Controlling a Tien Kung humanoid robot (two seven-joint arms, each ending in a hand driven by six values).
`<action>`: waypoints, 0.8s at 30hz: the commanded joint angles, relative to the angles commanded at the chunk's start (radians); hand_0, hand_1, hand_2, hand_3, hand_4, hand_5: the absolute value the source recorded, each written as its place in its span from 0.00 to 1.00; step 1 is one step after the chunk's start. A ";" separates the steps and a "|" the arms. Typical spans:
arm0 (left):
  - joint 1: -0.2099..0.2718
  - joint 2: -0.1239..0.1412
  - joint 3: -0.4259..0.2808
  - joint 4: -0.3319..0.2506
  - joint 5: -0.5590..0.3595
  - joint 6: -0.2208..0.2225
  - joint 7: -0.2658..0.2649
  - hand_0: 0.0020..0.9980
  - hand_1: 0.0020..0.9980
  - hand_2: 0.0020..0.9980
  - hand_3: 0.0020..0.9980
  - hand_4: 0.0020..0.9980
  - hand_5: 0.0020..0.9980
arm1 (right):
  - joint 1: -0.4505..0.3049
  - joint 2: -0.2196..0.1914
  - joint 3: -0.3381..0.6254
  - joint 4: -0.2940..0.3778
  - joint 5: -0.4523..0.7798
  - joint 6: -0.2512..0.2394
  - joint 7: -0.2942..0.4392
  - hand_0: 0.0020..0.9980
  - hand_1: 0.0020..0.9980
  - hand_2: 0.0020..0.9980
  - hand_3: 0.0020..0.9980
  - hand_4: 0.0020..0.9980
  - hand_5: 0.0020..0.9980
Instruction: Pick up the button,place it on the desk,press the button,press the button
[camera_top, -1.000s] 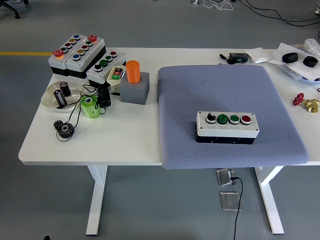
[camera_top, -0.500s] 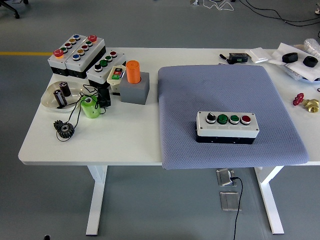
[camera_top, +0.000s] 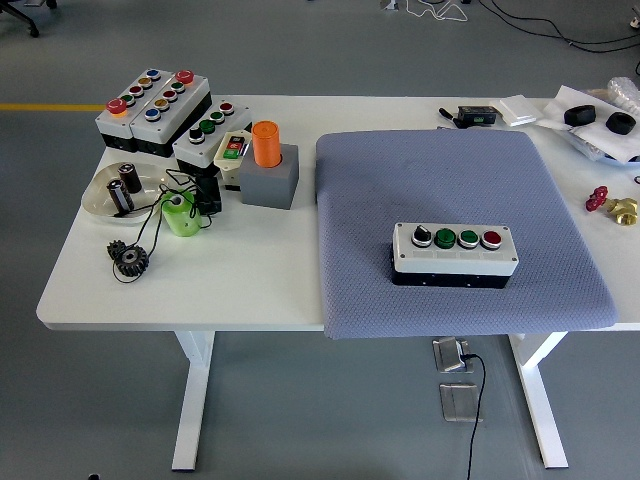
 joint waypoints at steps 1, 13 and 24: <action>0.001 0.000 0.000 0.000 0.000 0.000 0.000 0.67 0.70 0.72 0.53 0.37 1.00 | 0.003 0.003 -0.003 0.002 0.002 0.007 -0.009 0.62 0.58 0.74 0.77 0.57 0.42; 0.010 0.000 -0.008 0.000 0.013 0.003 0.003 0.67 0.70 0.72 0.53 0.37 1.00 | -0.007 0.012 -0.014 0.000 0.043 0.038 -0.068 0.59 0.55 0.69 0.73 0.57 0.43; 0.019 0.000 -0.015 0.000 0.028 0.003 0.004 0.67 0.70 0.72 0.53 0.37 1.00 | -0.002 0.024 -0.030 -0.009 0.053 0.057 -0.081 0.59 0.55 0.69 0.73 0.56 0.45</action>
